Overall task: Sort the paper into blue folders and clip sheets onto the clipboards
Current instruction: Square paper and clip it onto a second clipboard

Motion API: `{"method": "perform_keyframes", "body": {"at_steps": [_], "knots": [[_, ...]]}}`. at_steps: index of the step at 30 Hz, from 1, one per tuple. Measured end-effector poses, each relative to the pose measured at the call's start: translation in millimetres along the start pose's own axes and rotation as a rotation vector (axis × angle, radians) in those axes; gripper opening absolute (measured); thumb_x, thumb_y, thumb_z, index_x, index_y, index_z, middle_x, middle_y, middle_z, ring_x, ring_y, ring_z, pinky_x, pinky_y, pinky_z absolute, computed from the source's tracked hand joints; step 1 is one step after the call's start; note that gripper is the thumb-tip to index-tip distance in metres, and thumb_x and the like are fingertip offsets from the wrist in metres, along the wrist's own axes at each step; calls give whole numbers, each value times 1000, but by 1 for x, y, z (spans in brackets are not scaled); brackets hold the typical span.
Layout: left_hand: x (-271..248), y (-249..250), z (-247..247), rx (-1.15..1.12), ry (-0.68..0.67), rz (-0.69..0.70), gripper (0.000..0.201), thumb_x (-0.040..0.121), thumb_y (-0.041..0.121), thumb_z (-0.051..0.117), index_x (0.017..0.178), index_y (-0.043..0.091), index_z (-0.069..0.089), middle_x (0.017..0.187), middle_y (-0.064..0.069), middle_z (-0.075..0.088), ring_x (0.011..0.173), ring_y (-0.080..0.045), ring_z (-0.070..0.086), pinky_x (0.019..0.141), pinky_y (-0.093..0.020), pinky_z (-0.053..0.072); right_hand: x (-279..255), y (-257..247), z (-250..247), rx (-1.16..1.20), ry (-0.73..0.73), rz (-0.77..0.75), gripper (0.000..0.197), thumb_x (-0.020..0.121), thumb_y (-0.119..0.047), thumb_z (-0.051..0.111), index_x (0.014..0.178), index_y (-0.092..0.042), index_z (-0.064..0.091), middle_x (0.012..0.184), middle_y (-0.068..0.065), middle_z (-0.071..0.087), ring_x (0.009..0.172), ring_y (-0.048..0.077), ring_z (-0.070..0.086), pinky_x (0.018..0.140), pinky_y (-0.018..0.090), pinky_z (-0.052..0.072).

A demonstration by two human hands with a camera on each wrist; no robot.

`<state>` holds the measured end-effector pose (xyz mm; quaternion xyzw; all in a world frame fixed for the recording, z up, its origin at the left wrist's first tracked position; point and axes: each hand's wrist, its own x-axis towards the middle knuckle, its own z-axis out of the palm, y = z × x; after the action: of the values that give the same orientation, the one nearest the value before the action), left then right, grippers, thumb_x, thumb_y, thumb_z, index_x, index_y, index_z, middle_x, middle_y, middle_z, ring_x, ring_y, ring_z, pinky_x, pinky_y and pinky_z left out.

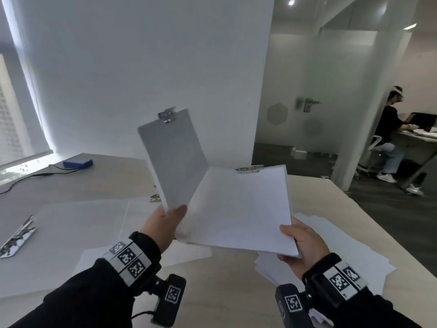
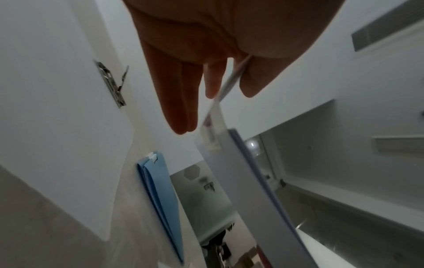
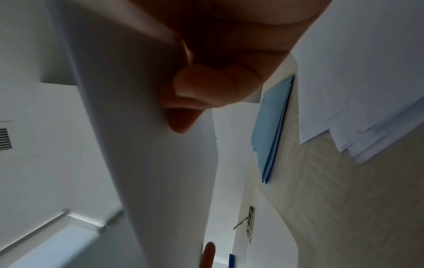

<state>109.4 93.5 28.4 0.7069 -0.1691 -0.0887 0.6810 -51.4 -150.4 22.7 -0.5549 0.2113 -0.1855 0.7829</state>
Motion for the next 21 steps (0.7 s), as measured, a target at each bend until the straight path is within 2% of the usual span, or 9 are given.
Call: {"method": "perform_keyframes", "body": {"at_steps": [3,5,7,10,12,14,15,17,21], "knots": [[-3,-2,8,328,-222,205,54,87,46,56,138,49,39,137,24,47,125,-5,47,107,-30,37,3,-1,2,45,-29,10,26,91,-2,46,104,-12,66,82,11,68,59,26,54,39,25,34],[-3,-1,12,449,-252,258,83,68,61,66,143,48,32,148,29,24,133,4,30,110,-22,29,4,-2,3,101,-63,6,25,90,-1,44,94,-13,66,61,7,62,45,19,48,37,23,29],[0,-2,14,501,-297,252,111,45,76,72,144,42,35,151,31,12,135,8,22,111,-20,26,5,-3,1,118,-59,4,25,92,-2,45,84,-12,67,46,2,49,33,14,37,37,23,24],[2,-7,17,443,-423,157,128,36,80,73,148,38,28,153,25,8,137,1,24,109,-23,32,9,2,-9,102,-38,14,25,93,-4,47,89,-12,70,49,3,53,35,15,37,37,23,26],[3,-10,24,148,-347,-17,115,45,76,74,145,39,31,151,12,34,132,-13,45,103,-36,46,13,7,-15,89,-36,23,25,93,-6,47,101,-12,70,59,5,59,42,18,41,38,24,28],[9,-17,35,-114,-230,-268,71,74,56,70,135,28,49,125,-3,60,102,-25,67,76,-42,59,16,11,-21,93,-26,23,25,93,-8,49,107,-11,69,66,7,60,46,20,43,39,24,29],[12,-20,40,-139,-211,-352,50,84,45,64,127,21,56,110,-8,66,86,-28,70,61,-39,58,18,11,-23,77,-19,19,26,92,-9,49,108,-12,70,69,9,61,49,21,43,40,24,30],[17,-27,49,-133,-224,-430,32,91,35,60,116,15,62,90,-13,69,61,-28,68,41,-25,45,20,11,-28,2,-1,9,27,92,-9,50,104,-18,72,74,9,64,53,22,47,45,25,31],[39,-48,65,-185,-161,-438,25,93,29,57,106,9,63,69,-6,56,37,-12,45,34,-13,25,30,7,-42,-165,87,50,21,92,-16,52,97,-16,72,74,8,64,57,21,51,49,27,38]]}}
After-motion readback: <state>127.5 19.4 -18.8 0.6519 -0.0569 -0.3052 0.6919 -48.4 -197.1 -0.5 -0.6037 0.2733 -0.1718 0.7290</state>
